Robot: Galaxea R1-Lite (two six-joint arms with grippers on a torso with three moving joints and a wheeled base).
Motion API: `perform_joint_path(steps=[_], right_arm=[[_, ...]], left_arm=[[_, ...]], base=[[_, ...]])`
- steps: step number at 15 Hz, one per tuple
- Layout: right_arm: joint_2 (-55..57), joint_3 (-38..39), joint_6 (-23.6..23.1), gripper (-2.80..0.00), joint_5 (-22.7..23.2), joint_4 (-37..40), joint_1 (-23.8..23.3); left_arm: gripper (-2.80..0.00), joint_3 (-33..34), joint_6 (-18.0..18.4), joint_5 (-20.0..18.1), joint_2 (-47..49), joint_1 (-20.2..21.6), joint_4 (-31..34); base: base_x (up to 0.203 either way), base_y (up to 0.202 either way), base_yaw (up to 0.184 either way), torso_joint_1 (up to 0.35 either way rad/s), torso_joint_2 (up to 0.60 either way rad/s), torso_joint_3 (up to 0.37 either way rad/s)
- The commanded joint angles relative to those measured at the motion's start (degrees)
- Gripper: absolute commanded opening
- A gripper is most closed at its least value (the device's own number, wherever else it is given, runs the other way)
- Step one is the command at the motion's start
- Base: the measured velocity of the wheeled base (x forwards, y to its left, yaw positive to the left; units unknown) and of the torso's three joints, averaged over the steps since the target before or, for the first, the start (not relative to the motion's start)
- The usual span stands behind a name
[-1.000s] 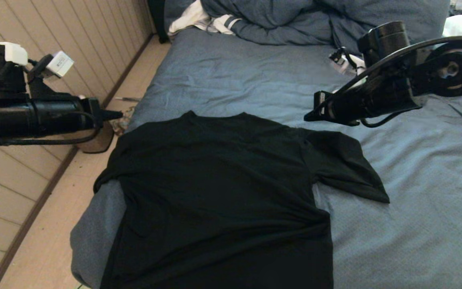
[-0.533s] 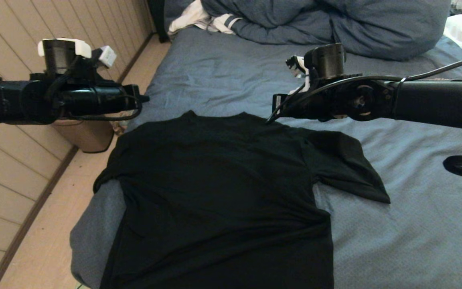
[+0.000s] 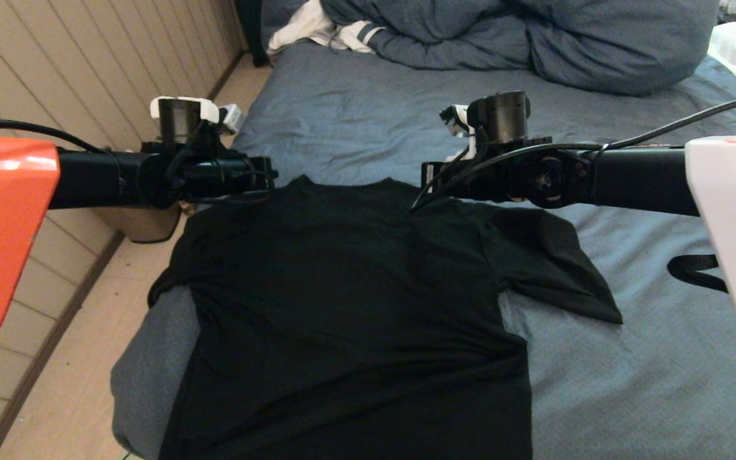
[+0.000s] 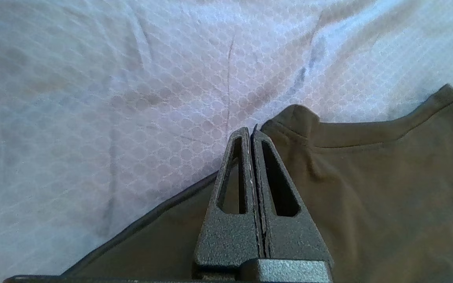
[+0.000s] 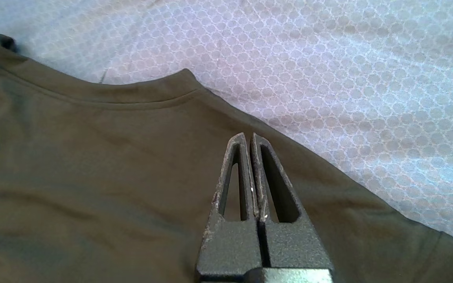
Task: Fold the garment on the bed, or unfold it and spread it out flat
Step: Unford the black T-shirt
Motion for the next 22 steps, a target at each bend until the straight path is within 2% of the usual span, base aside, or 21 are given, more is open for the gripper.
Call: perform_joint_path(steps=[1, 3, 5, 7, 9, 11, 12, 16, 22], right_arm=[[-2.1, 0.0, 0.2, -2.8, 0.2, 2.8, 0.0], [-3.5, 0.1, 0.9, -2.8, -0.4, 6.2, -0.1], [-8.6, 1.0, 1.7, -2.8, -0.9, 8.5, -0.2], [-16.8, 4.8, 2.4, -2.8, -2.5, 12.1, -0.1], [-26.8, 15.9, 2.5, -2.8, -6.7, 13.5, 0.0], [-32.5, 25.4, 2.0, -2.8, -9.5, 13.6, -0.5], [-32.7, 28.0, 1.5, -2.8, -10.3, 12.4, -1.2], [-23.3, 27.3, -1.2, -2.8, -11.0, 9.2, -7.7], [-13.8, 21.0, -2.2, -2.8, -8.0, 10.9, -6.7]], left_arm=[[-2.8, 0.0, -0.3, -0.2, -2.5, -0.1, 2.4], [-2.8, 0.9, -1.3, -0.6, -5.8, -0.4, 7.1], [-2.8, 4.1, -2.7, -0.5, -11.6, -0.3, 8.2], [-2.8, 12.7, -3.0, -0.3, -22.2, 0.0, 8.2], [-2.8, 24.7, -2.8, -0.2, -35.3, 0.6, 7.8], [-2.8, 35.0, -2.2, -0.2, -43.1, 1.2, 7.4], [-2.8, 37.3, -2.1, -0.2, -44.4, 1.4, 7.3], [-2.8, 33.8, -2.0, -0.1, -37.6, 1.7, 6.9], [-2.8, 20.9, -2.2, -0.3, -22.9, 1.0, 6.9]], base=[[0.0, 0.0, 0.0, 0.0, 0.0, 0.0], [0.0, 0.0, 0.0, 0.0, 0.0, 0.0], [0.0, 0.0, 0.0, 0.0, 0.0, 0.0], [0.0, 0.0, 0.0, 0.0, 0.0, 0.0], [0.0, 0.0, 0.0, 0.0, 0.0, 0.0], [0.0, 0.0, 0.0, 0.0, 0.0, 0.0], [0.0, 0.0, 0.0, 0.0, 0.0, 0.0], [0.0, 0.0, 0.0, 0.0, 0.0, 0.0], [0.0, 0.0, 0.0, 0.0, 0.0, 0.0]])
